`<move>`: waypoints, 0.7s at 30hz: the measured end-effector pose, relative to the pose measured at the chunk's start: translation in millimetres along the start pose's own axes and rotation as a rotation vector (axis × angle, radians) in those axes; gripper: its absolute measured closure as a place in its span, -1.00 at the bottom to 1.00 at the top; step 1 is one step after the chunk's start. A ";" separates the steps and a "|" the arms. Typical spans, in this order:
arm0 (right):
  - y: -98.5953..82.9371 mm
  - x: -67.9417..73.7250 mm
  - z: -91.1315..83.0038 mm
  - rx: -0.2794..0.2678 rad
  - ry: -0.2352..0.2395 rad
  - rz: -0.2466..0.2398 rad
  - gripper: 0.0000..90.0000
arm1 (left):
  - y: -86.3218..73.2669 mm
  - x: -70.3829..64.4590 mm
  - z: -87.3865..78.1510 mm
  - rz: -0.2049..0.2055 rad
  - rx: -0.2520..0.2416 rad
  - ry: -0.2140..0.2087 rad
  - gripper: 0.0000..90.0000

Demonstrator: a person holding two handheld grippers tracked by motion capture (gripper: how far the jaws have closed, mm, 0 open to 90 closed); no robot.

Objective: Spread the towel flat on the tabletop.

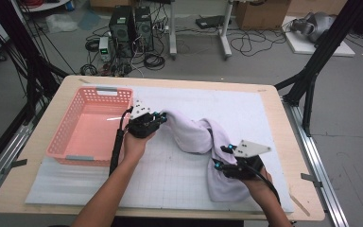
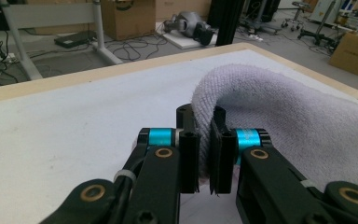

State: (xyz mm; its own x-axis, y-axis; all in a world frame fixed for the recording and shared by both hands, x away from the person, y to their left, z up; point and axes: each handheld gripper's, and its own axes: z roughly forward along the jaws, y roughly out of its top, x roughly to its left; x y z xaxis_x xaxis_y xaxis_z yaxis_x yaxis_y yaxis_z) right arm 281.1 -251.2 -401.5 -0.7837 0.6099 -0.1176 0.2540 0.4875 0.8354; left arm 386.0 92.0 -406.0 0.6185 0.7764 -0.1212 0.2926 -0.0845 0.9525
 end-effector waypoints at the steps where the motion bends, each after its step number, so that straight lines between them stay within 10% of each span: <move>1: 4.0 -2.6 9.5 0.007 -0.021 -0.006 -0.02 | 0.3 1.1 -0.8 0.005 0.003 0.003 0.87; 9: 31.0 -8.2 66.3 0.060 -0.053 -0.096 -0.16 | -1.3 4.1 1.5 -0.009 0.001 0.019 0.87; 14: 39.2 -23.3 87.4 0.153 -0.110 -0.183 0.66 | -2.0 4.7 2.5 -0.011 0.002 0.023 0.87; 17: 43.2 -40.5 84.5 0.125 -0.071 -0.082 0.68 | -3.1 5.2 3.6 -0.007 0.016 0.035 0.84; 21: 46.9 -64.0 78.2 0.080 -0.046 0.072 0.66 | -4.1 2.6 7.0 -0.040 0.020 0.049 0.21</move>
State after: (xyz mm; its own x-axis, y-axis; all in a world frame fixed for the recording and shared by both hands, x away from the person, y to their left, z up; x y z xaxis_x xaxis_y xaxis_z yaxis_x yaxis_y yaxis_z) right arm 387.5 -218.5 -396.8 -0.7356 0.6721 -0.0845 0.3548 0.4885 0.7971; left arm 391.6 90.0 -412.2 0.5699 0.8089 -0.1445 0.3313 -0.0653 0.9413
